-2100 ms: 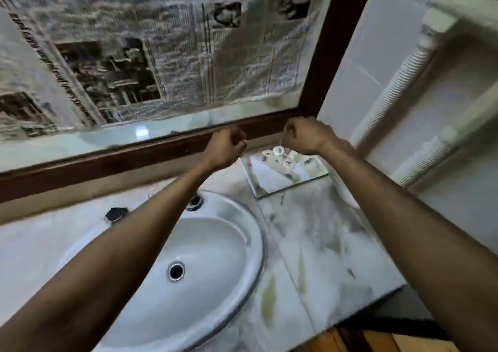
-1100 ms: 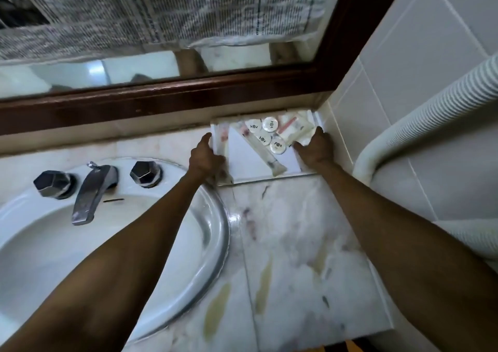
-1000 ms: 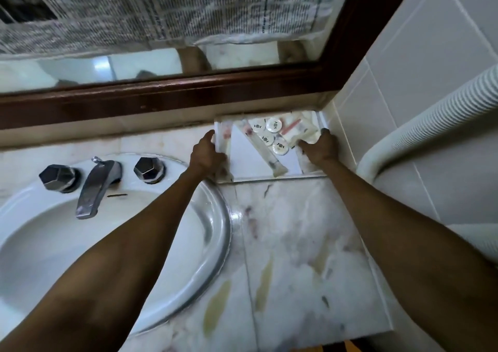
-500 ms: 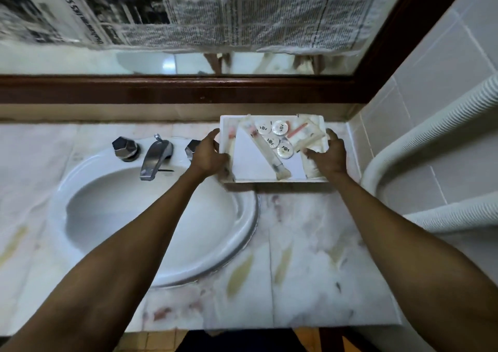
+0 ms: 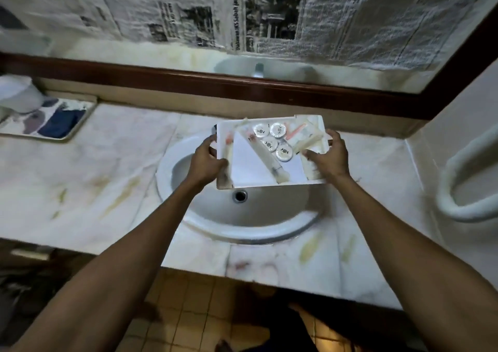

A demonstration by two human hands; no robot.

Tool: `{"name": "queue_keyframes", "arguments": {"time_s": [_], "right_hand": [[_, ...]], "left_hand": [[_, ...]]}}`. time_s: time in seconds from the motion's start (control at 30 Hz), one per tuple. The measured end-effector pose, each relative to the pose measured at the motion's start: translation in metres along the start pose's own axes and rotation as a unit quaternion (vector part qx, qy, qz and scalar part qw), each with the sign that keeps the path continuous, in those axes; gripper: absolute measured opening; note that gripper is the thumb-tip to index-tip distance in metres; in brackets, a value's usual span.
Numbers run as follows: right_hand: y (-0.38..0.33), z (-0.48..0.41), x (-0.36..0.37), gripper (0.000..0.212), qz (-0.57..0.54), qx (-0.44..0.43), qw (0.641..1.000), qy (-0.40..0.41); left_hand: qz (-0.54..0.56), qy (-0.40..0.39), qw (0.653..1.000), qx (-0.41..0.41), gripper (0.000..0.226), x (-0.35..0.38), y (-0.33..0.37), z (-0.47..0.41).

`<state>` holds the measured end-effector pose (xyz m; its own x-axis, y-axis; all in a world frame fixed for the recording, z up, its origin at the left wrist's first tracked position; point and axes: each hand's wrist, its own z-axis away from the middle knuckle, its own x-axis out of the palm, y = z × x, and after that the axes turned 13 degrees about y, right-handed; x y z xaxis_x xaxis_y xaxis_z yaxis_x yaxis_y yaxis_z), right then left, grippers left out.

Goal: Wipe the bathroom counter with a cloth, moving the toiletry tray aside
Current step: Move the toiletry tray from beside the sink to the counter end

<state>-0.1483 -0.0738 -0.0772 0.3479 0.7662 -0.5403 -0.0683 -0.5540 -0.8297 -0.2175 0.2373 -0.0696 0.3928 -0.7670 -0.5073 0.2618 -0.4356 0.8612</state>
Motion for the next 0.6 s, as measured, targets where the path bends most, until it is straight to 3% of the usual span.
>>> {"name": "queue_keyframes", "arguments": {"time_s": [0.3,0.6], "right_hand": [[-0.099,0.115,0.101,0.079,-0.045,-0.054,0.992,-0.103],[-0.204,0.171,0.231,0.077,-0.042,-0.116,0.974,-0.191]], "left_hand": [[0.005,0.089,0.995,-0.046,0.075,-0.178,-0.087,0.038],[0.003,0.194,0.977,-0.093,0.073,-0.311,-0.163,0.03]]}}
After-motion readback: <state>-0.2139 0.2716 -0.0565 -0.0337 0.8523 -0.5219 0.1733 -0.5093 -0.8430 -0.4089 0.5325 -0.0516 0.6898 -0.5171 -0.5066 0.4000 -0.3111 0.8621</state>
